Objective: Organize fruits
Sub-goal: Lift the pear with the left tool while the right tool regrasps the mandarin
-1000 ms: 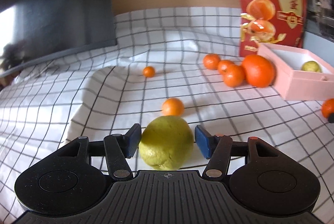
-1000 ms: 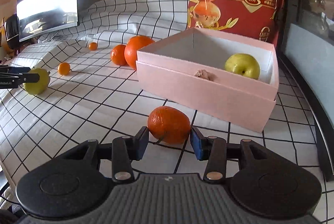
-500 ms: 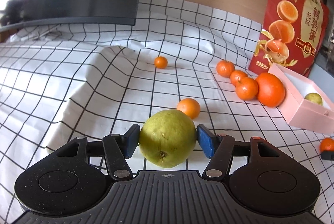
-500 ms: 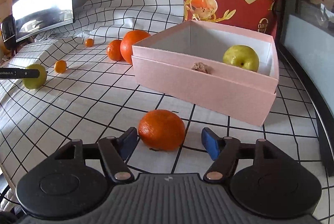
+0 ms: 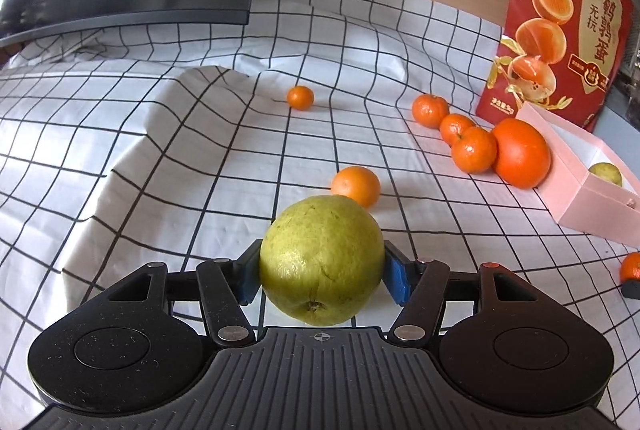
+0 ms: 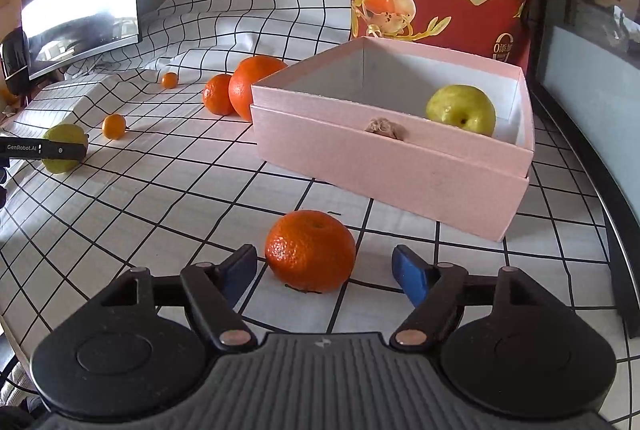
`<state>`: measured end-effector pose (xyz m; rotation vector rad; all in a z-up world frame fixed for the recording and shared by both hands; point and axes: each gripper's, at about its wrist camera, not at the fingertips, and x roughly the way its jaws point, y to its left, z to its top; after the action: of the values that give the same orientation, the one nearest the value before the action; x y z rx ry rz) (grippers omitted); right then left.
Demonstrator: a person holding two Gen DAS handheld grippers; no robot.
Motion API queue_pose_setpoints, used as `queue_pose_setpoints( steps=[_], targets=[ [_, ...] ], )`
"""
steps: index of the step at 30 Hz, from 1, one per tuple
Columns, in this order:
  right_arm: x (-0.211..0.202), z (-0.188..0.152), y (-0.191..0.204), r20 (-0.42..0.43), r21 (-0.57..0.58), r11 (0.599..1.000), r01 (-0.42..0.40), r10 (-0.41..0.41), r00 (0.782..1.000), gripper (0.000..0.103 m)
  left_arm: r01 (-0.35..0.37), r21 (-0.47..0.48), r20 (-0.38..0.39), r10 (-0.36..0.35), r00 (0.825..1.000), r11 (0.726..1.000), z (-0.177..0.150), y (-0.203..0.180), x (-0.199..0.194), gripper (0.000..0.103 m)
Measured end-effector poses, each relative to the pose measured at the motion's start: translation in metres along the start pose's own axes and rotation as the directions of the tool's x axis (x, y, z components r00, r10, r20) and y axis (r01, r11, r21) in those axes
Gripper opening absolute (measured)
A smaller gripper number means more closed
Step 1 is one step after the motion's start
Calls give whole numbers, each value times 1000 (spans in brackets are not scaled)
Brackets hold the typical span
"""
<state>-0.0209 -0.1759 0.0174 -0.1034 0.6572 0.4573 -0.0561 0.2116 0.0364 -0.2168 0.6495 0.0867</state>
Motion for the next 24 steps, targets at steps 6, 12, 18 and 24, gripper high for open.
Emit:
queue_pose_setpoints(
  steps=[6, 12, 18, 24],
  targets=[
    [1, 0, 1, -4, 0, 1000, 1, -1, 1000, 78, 132, -6, 46, -132, 990, 991, 0, -21, -15, 65],
    [1, 0, 1, -3, 7, 1000, 7, -7, 1000, 80, 334, 93, 45, -339, 940, 938, -4, -88, -20, 65],
    [0, -1, -3, 3, 32, 999, 12, -12, 1000, 80, 426, 160, 5, -433, 902, 890, -26, -150, 0, 65],
    [1, -1, -4, -2, 27, 1000, -1, 1, 1000, 84, 423, 174, 2, -430, 903, 889, -33, -166, 6, 65]
  ],
)
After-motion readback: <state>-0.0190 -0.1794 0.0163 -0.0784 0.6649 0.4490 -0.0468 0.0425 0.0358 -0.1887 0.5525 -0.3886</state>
